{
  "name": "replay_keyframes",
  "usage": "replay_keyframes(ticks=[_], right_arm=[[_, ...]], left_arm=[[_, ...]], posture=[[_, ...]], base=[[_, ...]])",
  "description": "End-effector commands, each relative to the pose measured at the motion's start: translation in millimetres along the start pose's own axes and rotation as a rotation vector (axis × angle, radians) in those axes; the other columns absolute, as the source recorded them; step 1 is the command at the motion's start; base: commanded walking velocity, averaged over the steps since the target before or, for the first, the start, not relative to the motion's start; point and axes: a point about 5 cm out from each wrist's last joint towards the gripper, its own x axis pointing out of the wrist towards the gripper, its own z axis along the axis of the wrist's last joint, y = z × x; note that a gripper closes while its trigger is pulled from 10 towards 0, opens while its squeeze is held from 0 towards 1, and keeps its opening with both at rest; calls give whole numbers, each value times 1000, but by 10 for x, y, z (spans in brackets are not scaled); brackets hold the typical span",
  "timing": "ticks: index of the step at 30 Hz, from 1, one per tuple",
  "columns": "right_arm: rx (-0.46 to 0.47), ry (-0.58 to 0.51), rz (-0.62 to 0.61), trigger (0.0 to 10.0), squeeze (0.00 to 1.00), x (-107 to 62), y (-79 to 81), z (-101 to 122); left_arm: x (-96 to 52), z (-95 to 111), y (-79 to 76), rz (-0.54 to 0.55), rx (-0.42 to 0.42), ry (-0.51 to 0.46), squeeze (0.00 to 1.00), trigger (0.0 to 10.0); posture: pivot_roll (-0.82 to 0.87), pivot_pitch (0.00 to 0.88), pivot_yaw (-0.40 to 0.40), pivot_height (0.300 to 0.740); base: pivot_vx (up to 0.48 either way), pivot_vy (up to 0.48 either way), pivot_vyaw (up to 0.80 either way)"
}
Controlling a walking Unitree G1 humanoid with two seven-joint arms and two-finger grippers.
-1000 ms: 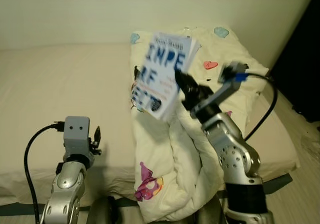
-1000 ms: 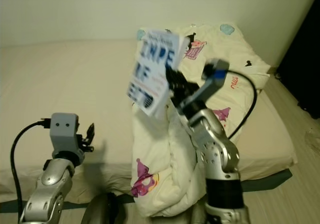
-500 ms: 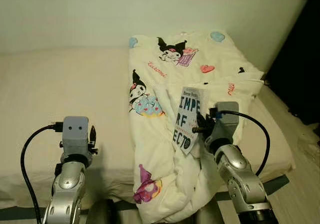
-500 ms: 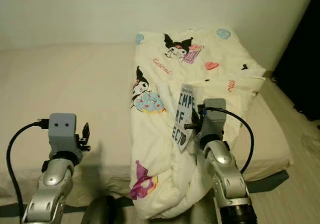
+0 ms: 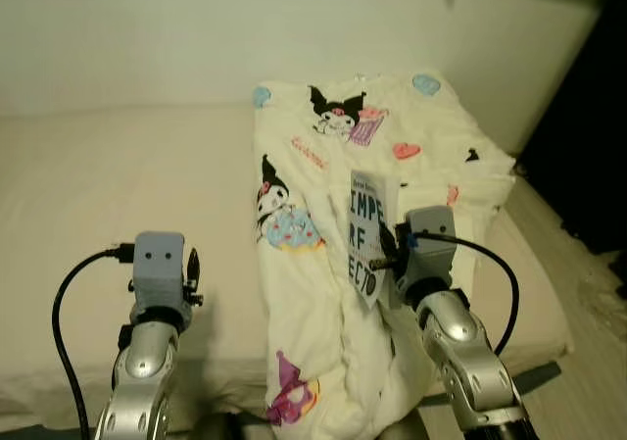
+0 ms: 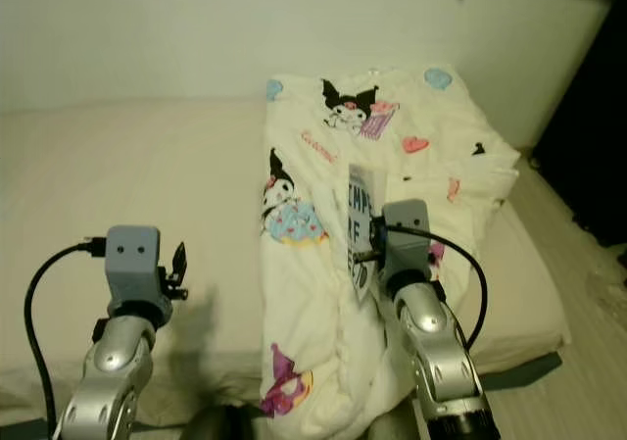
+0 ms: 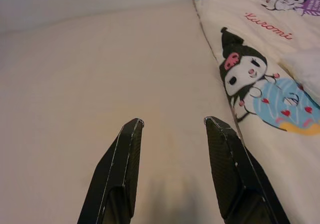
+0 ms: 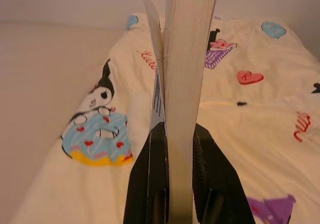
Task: Clean up the room
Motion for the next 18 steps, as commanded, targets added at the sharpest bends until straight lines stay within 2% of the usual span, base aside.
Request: replay_keyframes(ticks=[1, 18], right_arm=[[-4, -71, 3, 10000, 0, -4, 27, 118], [30, -76, -9, 10000, 0, -7, 60, 99]], left_arm=[[-31, -15, 41, 18, -13, 3, 0, 10000], [-92, -39, 28, 1, -2, 4, 0, 10000]], posture=[[-69, 141, 8, 652], [-63, 133, 4, 712]], base=[[0, 0, 0], [0, 0, 0]])
